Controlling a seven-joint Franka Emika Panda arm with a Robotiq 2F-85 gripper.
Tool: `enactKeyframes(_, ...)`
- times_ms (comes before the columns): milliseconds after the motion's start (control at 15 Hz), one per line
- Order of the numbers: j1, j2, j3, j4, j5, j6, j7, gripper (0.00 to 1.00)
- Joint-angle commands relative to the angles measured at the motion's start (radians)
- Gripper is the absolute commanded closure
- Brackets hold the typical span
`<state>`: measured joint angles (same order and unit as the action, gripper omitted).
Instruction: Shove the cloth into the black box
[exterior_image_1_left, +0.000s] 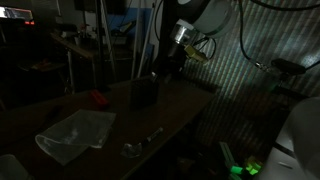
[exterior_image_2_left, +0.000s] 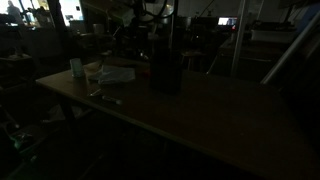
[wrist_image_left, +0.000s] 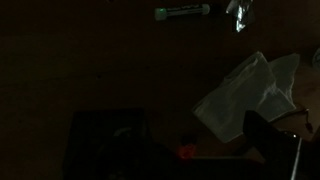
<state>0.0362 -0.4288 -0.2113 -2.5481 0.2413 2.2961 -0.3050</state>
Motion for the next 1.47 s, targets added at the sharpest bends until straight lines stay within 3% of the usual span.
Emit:
enactKeyframes(0,0.050,0.068,0.120,0.100,0.003,0.000,0.084,0.00)
enactKeyframes(467,0.116,0.282,0.284,0.354,-0.070,0.075,0.111,0.00)
enactKeyframes(800,0.124,0.498,0.328,0.515,-0.136,0.183,0.065,0.00)
enactKeyframes(1000,0.121,0.627,0.355,0.568,-0.120,0.228,0.019,0.00)
enactKeyframes(1400,0.114,0.822,0.396,0.637,-0.156,0.221,-0.025,0.00)
